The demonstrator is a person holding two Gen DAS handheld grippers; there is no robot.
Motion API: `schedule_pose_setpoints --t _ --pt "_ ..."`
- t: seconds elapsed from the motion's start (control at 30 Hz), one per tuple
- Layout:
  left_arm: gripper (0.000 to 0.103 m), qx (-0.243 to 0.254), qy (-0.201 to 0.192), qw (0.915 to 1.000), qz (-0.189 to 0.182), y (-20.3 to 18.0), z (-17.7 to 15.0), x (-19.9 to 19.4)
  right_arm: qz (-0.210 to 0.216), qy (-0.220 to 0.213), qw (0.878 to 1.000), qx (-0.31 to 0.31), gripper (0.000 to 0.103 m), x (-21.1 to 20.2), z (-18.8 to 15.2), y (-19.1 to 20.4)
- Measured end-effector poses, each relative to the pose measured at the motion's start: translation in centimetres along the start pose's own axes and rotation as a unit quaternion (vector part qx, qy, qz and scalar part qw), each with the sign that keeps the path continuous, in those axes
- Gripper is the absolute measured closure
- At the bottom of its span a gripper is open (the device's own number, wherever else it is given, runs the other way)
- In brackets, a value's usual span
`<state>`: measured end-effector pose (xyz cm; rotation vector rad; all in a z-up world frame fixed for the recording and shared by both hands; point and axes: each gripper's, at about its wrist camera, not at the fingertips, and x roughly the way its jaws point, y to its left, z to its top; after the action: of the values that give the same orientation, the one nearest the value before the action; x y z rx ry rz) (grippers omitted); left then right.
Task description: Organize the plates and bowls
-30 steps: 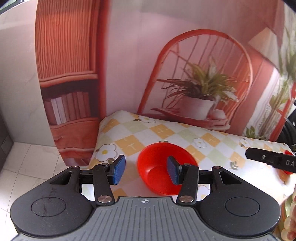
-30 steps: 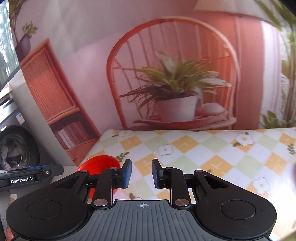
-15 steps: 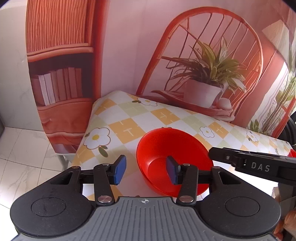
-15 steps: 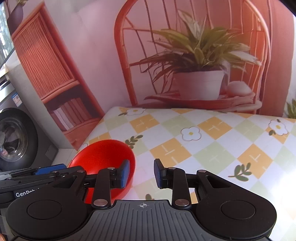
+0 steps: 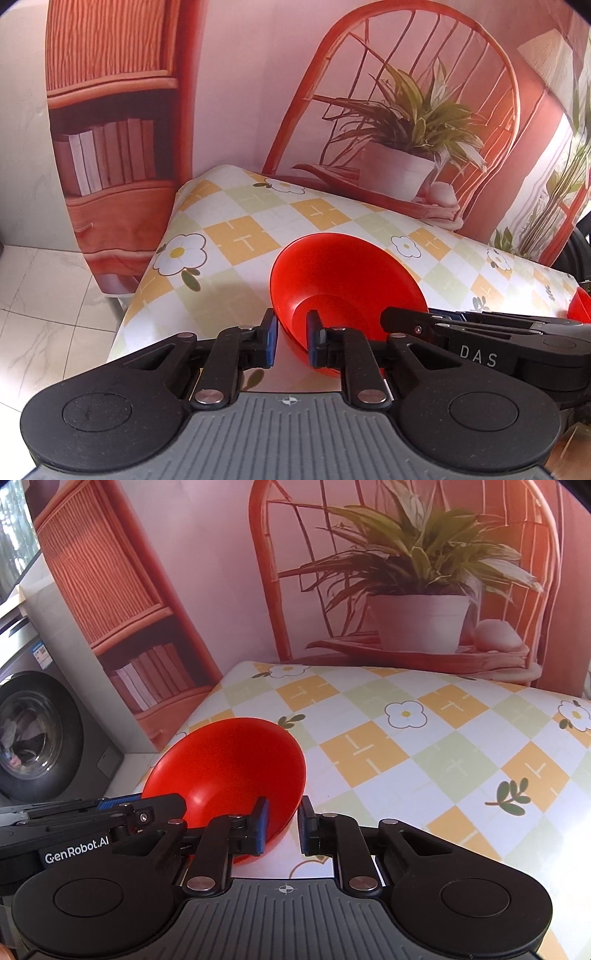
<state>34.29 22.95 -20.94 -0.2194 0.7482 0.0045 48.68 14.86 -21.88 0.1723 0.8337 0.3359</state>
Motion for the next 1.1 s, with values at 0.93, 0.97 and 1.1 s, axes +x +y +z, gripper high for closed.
schedule_pose_setpoints --t 0.93,0.97,1.1 --pt "0.087 0.053 -0.010 0.9963 -0.066 -11.4 -2.5 -8.8 0.014 -0.079 0.993 0.084 0.088 -17.9 -4.7 -6.6" --pt "0.087 0.054 -0.010 0.9959 -0.072 -12.0 -2.5 -9.0 0.014 -0.083 0.993 0.088 0.088 -18.6 -4.9 -7.2" --pt "0.087 0.073 -0.011 0.9930 -0.093 -15.2 -3.1 -9.8 0.010 -0.099 0.990 0.105 0.088 -21.5 -5.9 -9.7"
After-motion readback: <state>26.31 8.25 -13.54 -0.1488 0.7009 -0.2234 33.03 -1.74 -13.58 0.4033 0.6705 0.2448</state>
